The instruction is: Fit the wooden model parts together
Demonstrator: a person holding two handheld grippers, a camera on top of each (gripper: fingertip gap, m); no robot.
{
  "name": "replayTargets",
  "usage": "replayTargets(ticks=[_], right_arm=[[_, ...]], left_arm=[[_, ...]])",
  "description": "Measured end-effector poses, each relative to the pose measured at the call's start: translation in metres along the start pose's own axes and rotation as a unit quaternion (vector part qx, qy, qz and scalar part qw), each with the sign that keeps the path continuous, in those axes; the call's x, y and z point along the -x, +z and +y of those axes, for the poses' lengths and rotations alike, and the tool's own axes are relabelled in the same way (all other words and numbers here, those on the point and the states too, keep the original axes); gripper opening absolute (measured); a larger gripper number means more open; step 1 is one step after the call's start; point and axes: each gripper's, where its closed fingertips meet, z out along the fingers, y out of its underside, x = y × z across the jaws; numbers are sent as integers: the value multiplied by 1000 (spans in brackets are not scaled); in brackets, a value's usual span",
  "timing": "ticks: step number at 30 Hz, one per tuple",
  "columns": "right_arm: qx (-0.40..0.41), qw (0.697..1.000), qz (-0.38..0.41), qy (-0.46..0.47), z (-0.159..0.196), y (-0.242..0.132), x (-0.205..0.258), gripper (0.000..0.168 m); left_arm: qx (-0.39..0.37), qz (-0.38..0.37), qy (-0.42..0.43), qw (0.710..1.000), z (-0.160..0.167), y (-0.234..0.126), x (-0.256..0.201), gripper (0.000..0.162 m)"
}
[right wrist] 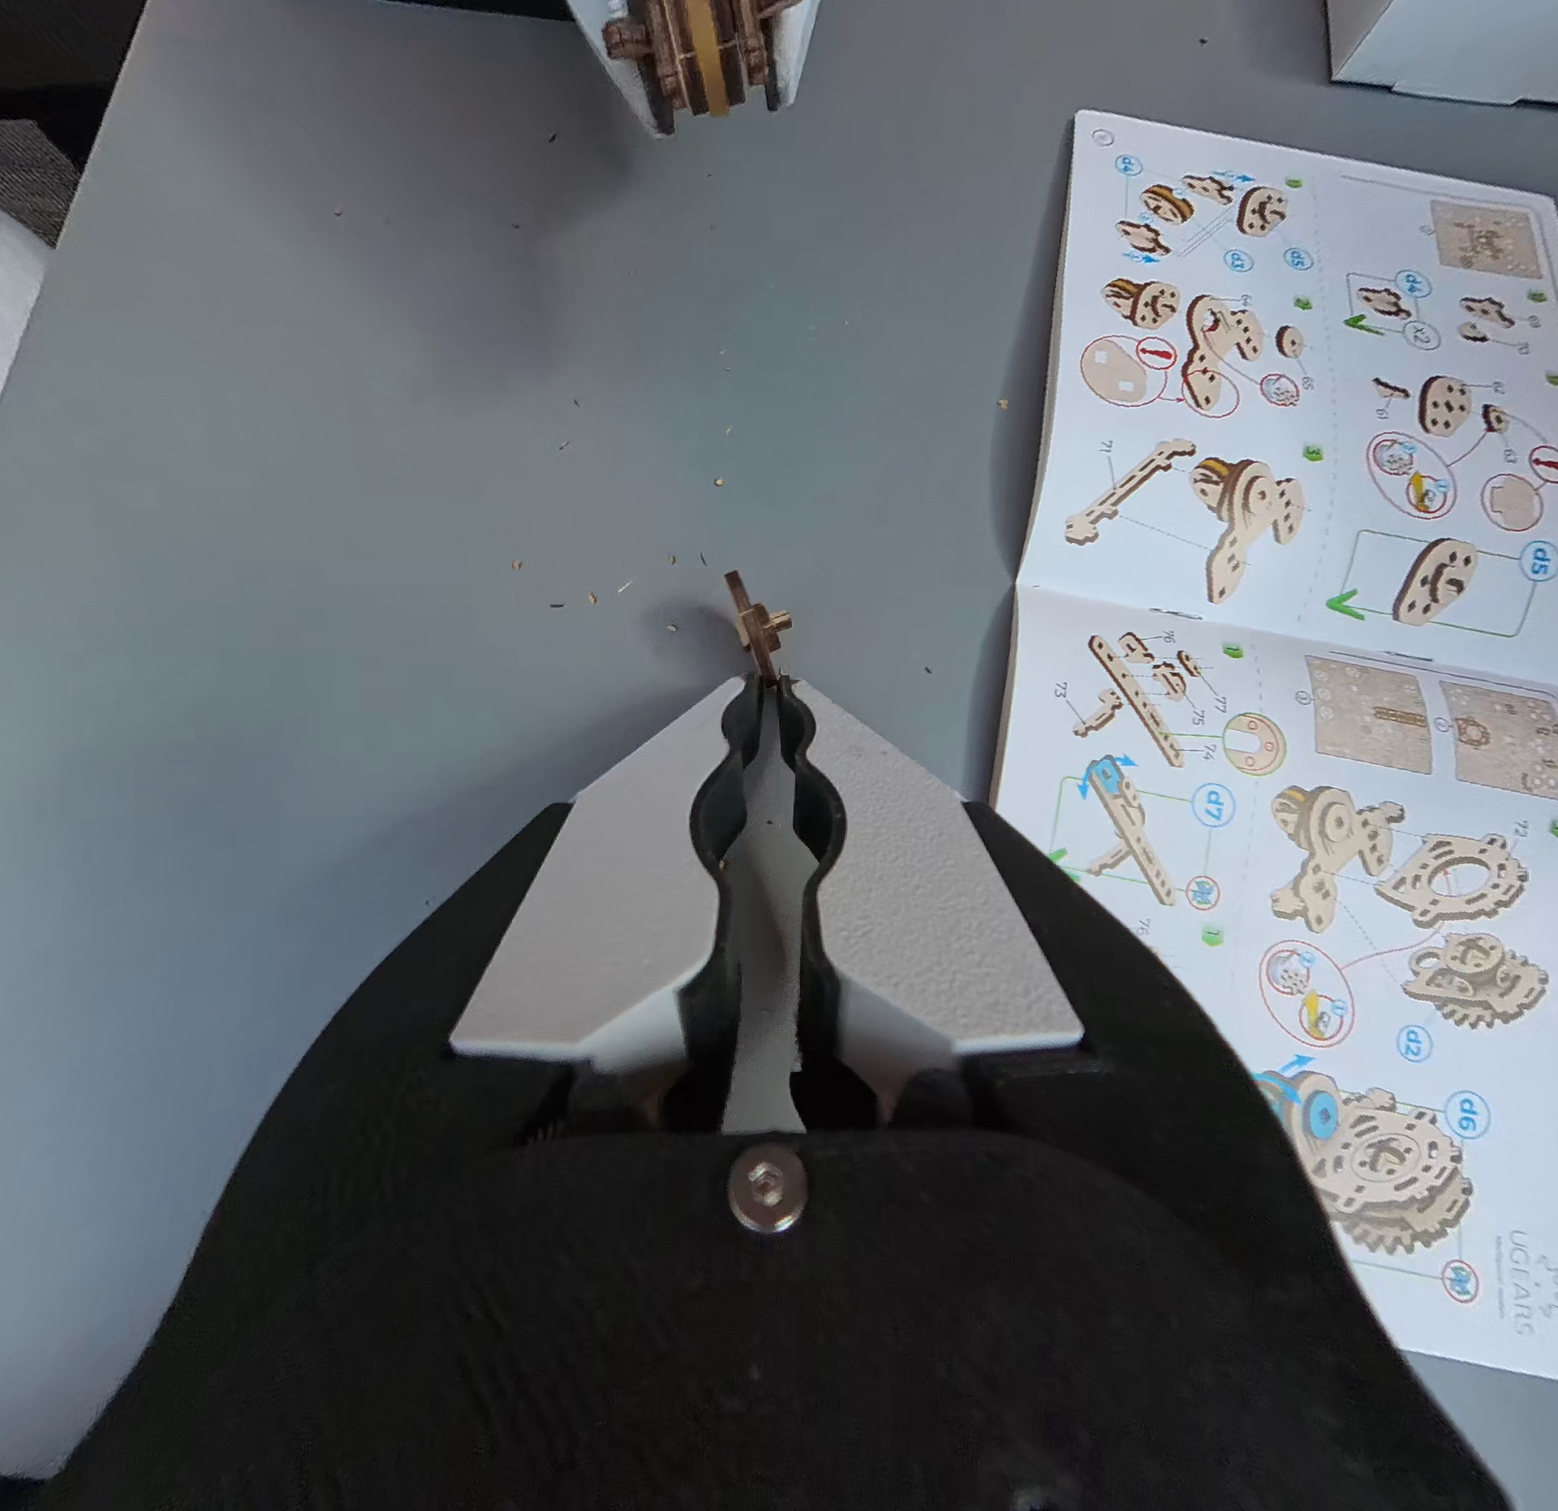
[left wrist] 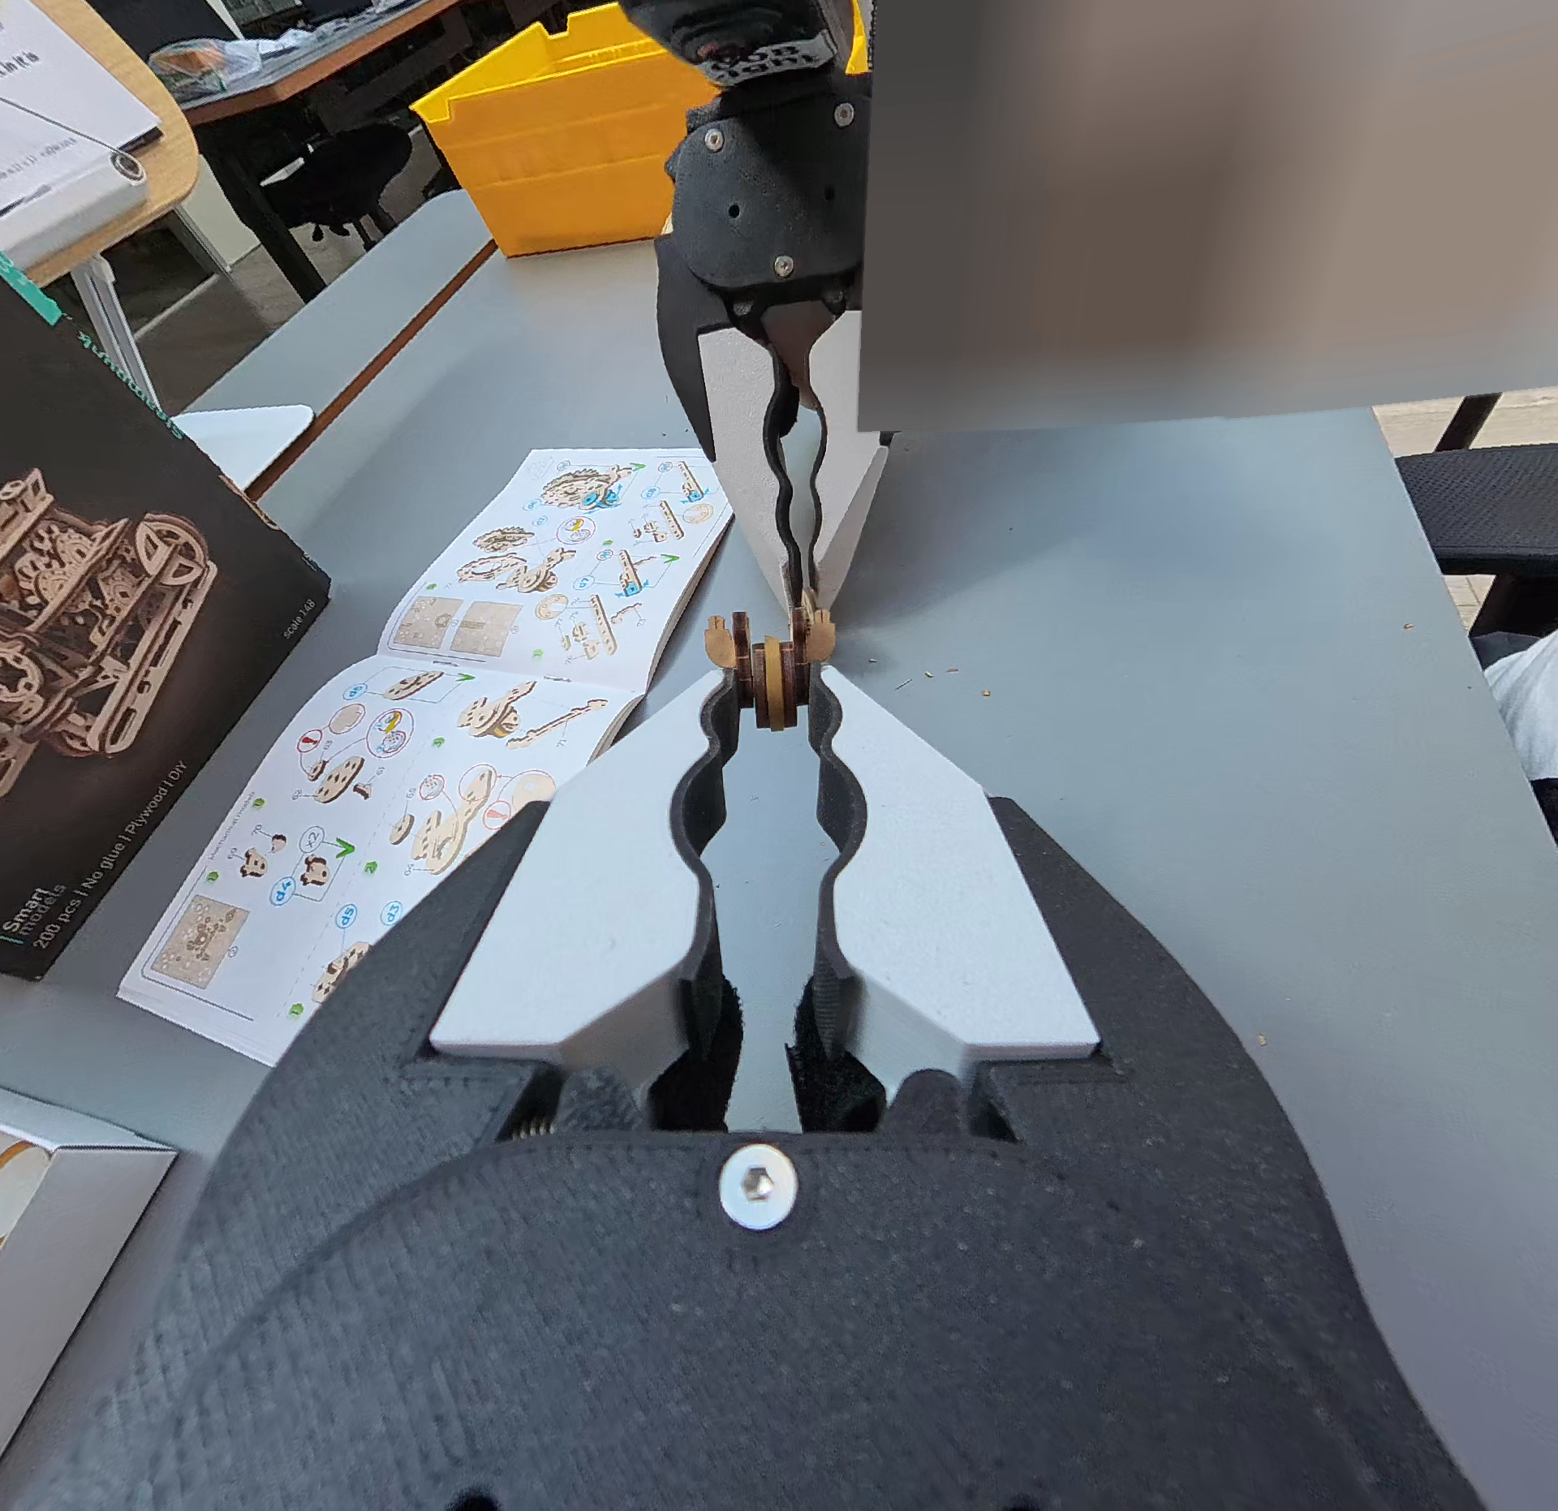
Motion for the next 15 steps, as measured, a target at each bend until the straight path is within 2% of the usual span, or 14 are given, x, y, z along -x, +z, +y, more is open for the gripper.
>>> replayTargets(ticks=[8,12,15], right_arm=[[-19,986,114,-120,-30,5,-7,1],[41,960,141,-237,-17,16,-1,2],[54,952,150,-263,-13,14,-1,6]], left_arm=[[30,-16,8,999,10,2,4,14],[59,-33,31,997,19,3,7,14],[63,-38,29,997,20,2,9,14]])
